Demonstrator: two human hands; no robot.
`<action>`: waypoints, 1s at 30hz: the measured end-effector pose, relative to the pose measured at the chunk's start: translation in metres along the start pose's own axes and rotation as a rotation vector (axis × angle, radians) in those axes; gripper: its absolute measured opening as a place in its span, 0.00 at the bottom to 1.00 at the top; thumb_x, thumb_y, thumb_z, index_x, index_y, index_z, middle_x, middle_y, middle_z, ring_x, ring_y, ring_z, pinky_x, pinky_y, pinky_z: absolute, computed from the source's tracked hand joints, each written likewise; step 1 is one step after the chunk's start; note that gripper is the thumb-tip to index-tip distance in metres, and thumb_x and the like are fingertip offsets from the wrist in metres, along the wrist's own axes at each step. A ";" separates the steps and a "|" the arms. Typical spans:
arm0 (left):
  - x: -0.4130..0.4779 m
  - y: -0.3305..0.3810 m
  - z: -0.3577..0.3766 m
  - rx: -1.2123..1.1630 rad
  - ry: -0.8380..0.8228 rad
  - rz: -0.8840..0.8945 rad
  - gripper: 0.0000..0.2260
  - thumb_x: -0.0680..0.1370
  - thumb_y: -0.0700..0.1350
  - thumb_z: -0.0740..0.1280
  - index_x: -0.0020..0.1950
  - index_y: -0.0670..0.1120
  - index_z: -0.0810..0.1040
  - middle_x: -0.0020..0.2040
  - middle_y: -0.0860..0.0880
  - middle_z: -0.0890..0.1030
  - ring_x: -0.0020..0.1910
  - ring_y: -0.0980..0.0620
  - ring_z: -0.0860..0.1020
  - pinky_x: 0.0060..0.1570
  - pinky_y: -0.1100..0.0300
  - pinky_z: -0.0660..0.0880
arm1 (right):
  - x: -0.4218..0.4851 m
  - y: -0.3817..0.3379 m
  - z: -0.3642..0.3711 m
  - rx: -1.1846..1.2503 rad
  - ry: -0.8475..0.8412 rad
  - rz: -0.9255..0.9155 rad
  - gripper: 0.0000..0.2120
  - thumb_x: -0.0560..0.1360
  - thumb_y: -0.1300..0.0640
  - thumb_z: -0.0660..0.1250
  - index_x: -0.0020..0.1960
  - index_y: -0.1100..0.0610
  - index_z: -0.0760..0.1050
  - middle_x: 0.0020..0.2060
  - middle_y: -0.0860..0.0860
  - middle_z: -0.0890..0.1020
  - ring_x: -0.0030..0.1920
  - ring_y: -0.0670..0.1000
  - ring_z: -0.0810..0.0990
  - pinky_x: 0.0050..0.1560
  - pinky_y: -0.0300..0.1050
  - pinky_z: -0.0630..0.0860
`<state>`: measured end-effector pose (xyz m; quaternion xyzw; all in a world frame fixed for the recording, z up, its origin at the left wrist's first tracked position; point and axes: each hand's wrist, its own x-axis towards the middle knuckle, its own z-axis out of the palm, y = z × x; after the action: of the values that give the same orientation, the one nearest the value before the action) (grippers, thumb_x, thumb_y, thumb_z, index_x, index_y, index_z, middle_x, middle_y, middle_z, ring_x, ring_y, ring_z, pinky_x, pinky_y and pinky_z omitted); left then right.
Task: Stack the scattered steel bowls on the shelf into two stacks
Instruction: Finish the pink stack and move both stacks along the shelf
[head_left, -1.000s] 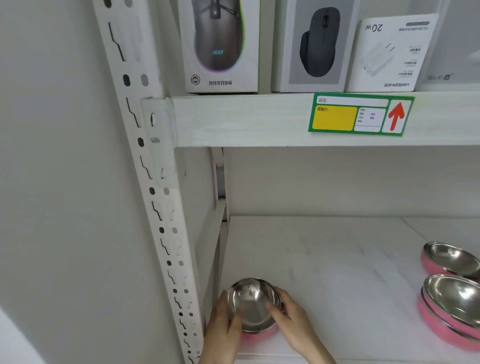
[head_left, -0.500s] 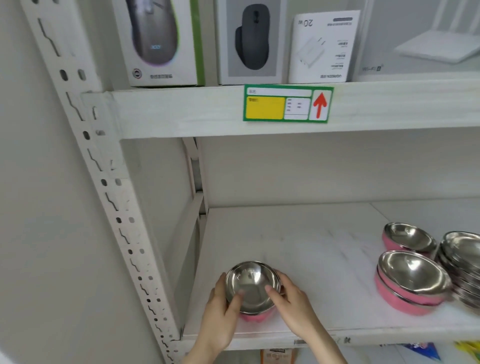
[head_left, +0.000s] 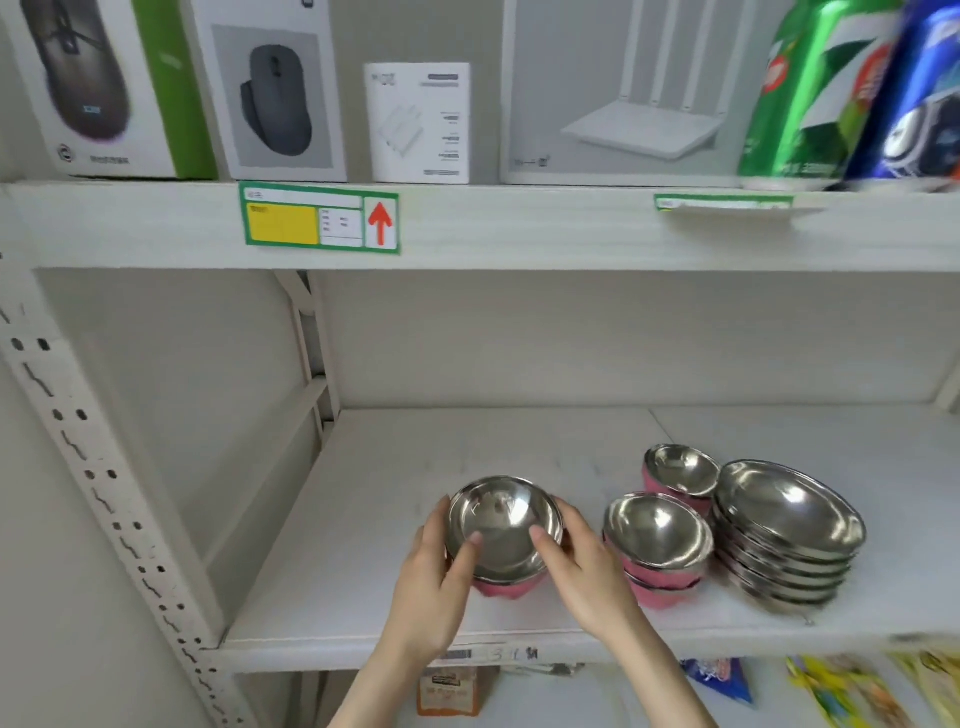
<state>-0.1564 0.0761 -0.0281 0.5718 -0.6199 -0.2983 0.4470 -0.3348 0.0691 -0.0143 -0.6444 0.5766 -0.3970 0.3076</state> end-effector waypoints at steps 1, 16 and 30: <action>0.000 0.009 0.008 -0.002 -0.014 0.020 0.27 0.79 0.56 0.60 0.77 0.52 0.58 0.73 0.52 0.69 0.70 0.53 0.68 0.70 0.53 0.65 | -0.003 0.001 -0.012 -0.007 0.022 0.003 0.22 0.77 0.45 0.60 0.70 0.46 0.65 0.60 0.39 0.76 0.59 0.41 0.75 0.62 0.41 0.70; 0.029 0.085 0.138 -0.016 -0.120 0.078 0.26 0.80 0.55 0.60 0.77 0.51 0.59 0.73 0.51 0.67 0.71 0.54 0.66 0.64 0.65 0.60 | 0.002 0.067 -0.132 -0.075 0.208 0.100 0.27 0.78 0.43 0.56 0.75 0.51 0.59 0.71 0.49 0.70 0.71 0.52 0.67 0.70 0.50 0.64; 0.055 0.058 0.173 0.050 -0.213 -0.062 0.34 0.75 0.65 0.57 0.77 0.53 0.56 0.73 0.52 0.68 0.73 0.46 0.63 0.72 0.49 0.62 | 0.021 0.096 -0.126 -0.154 0.141 0.180 0.32 0.79 0.44 0.56 0.77 0.56 0.49 0.71 0.55 0.69 0.70 0.55 0.68 0.68 0.48 0.65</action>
<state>-0.3341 0.0075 -0.0389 0.5665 -0.6533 -0.3556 0.3548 -0.4918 0.0421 -0.0305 -0.5823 0.6808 -0.3669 0.2504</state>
